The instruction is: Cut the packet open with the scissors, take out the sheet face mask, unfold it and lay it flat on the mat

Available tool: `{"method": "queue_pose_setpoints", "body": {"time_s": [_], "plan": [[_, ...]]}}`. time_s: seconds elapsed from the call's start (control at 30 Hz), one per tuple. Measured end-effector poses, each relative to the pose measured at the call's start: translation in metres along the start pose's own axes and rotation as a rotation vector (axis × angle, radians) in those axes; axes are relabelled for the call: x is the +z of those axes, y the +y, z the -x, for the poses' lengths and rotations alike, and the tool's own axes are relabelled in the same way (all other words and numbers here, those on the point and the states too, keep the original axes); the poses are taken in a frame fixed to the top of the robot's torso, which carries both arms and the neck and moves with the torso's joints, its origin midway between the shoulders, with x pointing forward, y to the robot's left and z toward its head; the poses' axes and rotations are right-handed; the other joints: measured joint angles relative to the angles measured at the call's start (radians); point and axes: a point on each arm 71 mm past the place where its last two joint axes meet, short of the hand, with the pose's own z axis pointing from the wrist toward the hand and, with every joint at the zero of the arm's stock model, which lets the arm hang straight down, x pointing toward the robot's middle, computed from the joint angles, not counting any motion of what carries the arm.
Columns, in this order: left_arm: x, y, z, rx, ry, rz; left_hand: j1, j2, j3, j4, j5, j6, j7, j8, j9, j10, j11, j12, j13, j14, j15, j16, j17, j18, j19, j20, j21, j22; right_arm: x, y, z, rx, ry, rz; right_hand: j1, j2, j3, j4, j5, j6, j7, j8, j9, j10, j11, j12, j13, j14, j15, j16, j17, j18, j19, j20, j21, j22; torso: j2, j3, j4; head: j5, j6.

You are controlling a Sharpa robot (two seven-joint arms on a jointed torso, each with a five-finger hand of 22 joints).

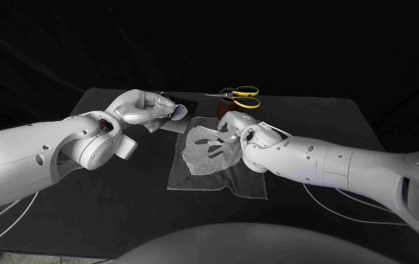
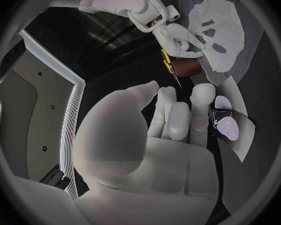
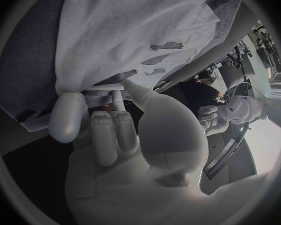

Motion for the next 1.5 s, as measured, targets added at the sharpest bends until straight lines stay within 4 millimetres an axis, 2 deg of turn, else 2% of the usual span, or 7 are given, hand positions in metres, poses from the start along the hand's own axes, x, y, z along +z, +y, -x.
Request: {"method": "queue_pose_setpoints", "body": {"time_s": [0.17, 0.37, 0.53, 0.63, 0.83, 1.17, 1.5], "plan": [[0.0, -0.0001, -0.0003, 0.0, 0.001, 0.0, 0.0, 0.0, 0.0, 0.0, 0.0, 0.0, 0.0, 0.0, 0.0, 0.0, 0.0, 0.0, 0.0, 0.0, 0.0, 0.0, 0.0, 0.0, 0.0, 0.0, 0.0, 0.0, 0.0004, 0.0008, 0.0018, -0.007, -0.001, 0.005, 0.0, 0.0, -0.006, 0.0, 0.0, 0.0, 0.0, 0.003, 0.001, 0.0, 0.0, 0.005, 0.0, -0.002, 0.001, 0.0, 0.0, 0.0, 0.0, 0.0, 0.004, 0.0, 0.004, -0.0018, 0.0002, -0.001, 0.0], [0.0, -0.0004, -0.0006, -0.001, 0.002, 0.0, 0.0, 0.0, 0.0, 0.0, 0.0, 0.0, 0.0, 0.0, 0.0, 0.0, 0.0, 0.0, 0.0, 0.0, 0.0, 0.0, 0.0, 0.0, 0.0, 0.0, 0.0, 0.0, 0.0013, 0.0009, 0.0035, -0.02, 0.001, 0.009, 0.019, 0.014, -0.008, -0.012, 0.0, 0.049, -0.02, 0.021, 0.004, 0.0, -0.001, 0.006, 0.0, -0.001, 0.001, 0.0, 0.0, 0.0, 0.0, 0.0, 0.012, 0.001, 0.005, -0.0018, 0.0008, 0.0, 0.0], [-0.0001, -0.0006, -0.0009, -0.001, 0.003, 0.0, 0.0, 0.0, 0.0, 0.0, 0.0, 0.0, 0.0, 0.0, 0.0, 0.0, 0.0, 0.0, -0.001, 0.0, 0.0, 0.0, 0.001, 0.0, 0.0, 0.0, 0.0, 0.0, 0.0017, 0.0009, 0.0048, -0.035, -0.003, 0.013, 0.054, 0.013, -0.008, -0.04, 0.0, 0.101, -0.059, 0.063, 0.03, 0.001, -0.03, 0.01, -0.001, 0.0, -0.02, 0.0, 0.0, 0.0, -0.002, -0.002, 0.012, 0.001, 0.006, -0.0017, 0.0008, 0.001, 0.0], [-0.0002, -0.0006, -0.0009, -0.001, 0.003, 0.0, 0.0, 0.0, 0.0, 0.0, 0.0, 0.0, 0.0, 0.0, 0.001, 0.0, 0.0, 0.0, -0.002, 0.0, 0.0, 0.0, 0.001, 0.0, 0.0, 0.0, 0.0, 0.0, 0.0016, 0.0014, 0.0048, -0.048, -0.007, 0.018, 0.068, 0.015, -0.013, -0.052, 0.0, 0.146, -0.065, 0.087, 0.052, 0.002, -0.042, 0.01, -0.001, 0.0, -0.03, -0.002, 0.0, 0.0, -0.002, -0.016, 0.02, 0.001, 0.006, -0.0017, 0.0003, 0.001, 0.0], [-0.0003, -0.0007, -0.0009, -0.002, 0.003, 0.0, 0.0, 0.0, 0.0, 0.0, 0.0, 0.0, 0.0, 0.0, 0.001, 0.0, 0.0, 0.0, -0.002, 0.0, 0.0, 0.0, 0.001, 0.0, 0.0, 0.0, 0.0, 0.0, 0.0011, 0.002, 0.0048, -0.072, -0.024, 0.03, 0.076, 0.017, -0.015, -0.062, 0.0, 0.174, -0.087, 0.116, 0.073, 0.002, -0.063, 0.01, -0.001, 0.001, -0.048, 0.0, 0.001, 0.0, 0.001, -0.034, 0.024, 0.001, 0.007, -0.0018, -0.0004, 0.0, 0.0], [-0.0006, -0.0003, -0.0002, -0.001, 0.001, 0.004, 0.0, 0.0, 0.0, 0.0, 0.0, 0.0, 0.0, -0.004, 0.001, 0.003, 0.004, -0.004, -0.003, 0.0, 0.0, 0.0, 0.0, 0.0, 0.0, 0.0, 0.0, 0.0, -0.0003, 0.0025, 0.0047, -0.091, -0.06, 0.048, 0.077, 0.019, -0.017, -0.063, -0.003, 0.18, -0.094, 0.133, 0.096, 0.002, -0.07, 0.01, 0.0, 0.002, -0.056, 0.0, 0.001, 0.0, 0.002, -0.042, 0.029, 0.0, 0.007, -0.0013, -0.0007, -0.001, 0.0], [-0.0008, 0.0002, 0.0003, -0.001, 0.0, 0.008, 0.0, 0.0, 0.003, 0.003, 0.0, 0.0, 0.0, -0.004, 0.001, 0.003, 0.004, -0.004, -0.004, 0.0, 0.0, 0.0, 0.0, 0.0, 0.0, 0.0, 0.0, 0.0, -0.0013, 0.0042, 0.0089, -0.073, -0.119, 0.067, 0.06, 0.039, -0.017, -0.042, -0.003, 0.165, -0.104, 0.145, 0.116, 0.002, -0.077, 0.01, 0.0, 0.0, -0.061, 0.0, 0.0, 0.0, 0.0, -0.047, 0.029, 0.001, 0.008, -0.0016, -0.0005, -0.001, 0.0]]}}
